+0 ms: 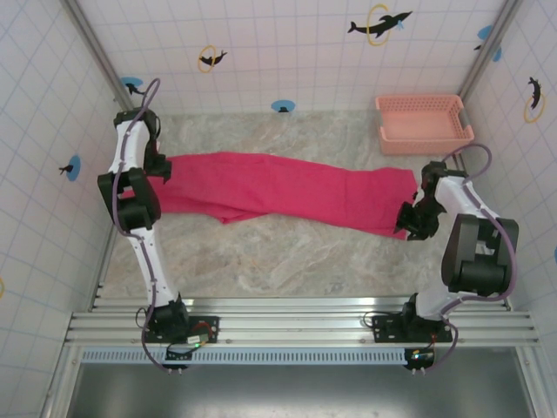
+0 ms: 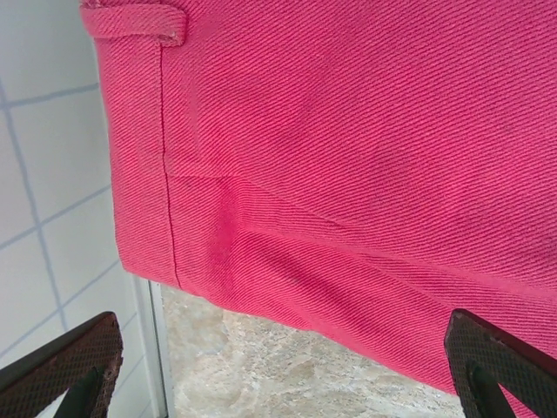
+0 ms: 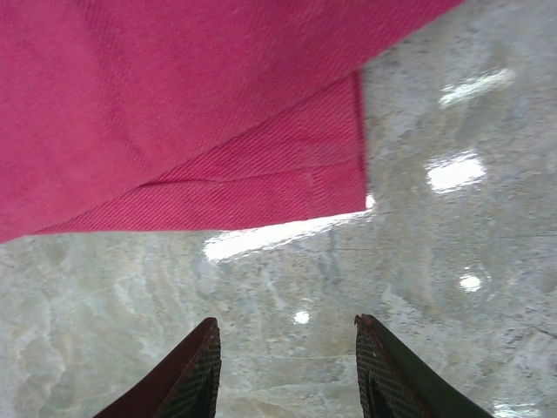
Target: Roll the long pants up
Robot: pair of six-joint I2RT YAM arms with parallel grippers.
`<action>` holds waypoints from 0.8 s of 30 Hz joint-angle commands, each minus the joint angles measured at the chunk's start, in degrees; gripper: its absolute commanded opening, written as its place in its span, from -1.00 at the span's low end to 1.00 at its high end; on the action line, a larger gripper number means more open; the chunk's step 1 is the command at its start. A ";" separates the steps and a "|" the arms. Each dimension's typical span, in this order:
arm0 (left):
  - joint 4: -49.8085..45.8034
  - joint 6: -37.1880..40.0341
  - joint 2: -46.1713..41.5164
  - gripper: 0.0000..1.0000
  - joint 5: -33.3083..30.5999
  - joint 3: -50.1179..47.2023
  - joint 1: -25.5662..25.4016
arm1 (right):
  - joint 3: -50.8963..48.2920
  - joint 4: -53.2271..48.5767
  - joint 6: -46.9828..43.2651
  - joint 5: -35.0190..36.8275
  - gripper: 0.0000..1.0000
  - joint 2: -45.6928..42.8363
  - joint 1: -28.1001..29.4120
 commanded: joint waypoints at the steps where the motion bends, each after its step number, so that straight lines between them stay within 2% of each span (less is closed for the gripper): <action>1: -1.04 -0.09 3.10 0.95 0.51 0.81 0.69 | -0.24 -0.13 -2.56 4.06 -0.09 1.19 -0.55; 15: -1.71 0.12 5.09 0.95 0.90 0.96 0.71 | -0.02 8.58 -1.83 2.96 -0.18 10.09 -0.41; 17: -1.65 0.12 5.26 0.95 0.95 0.92 0.70 | 0.56 8.52 -1.86 3.08 -0.30 11.36 -0.33; 22: -1.88 0.03 6.34 0.95 0.46 0.84 0.72 | 0.92 8.24 -1.73 5.07 -0.87 11.75 -0.37; 24: -2.10 -0.19 7.16 0.95 0.11 0.78 0.69 | 1.16 7.86 -1.78 6.07 -1.00 11.46 -0.59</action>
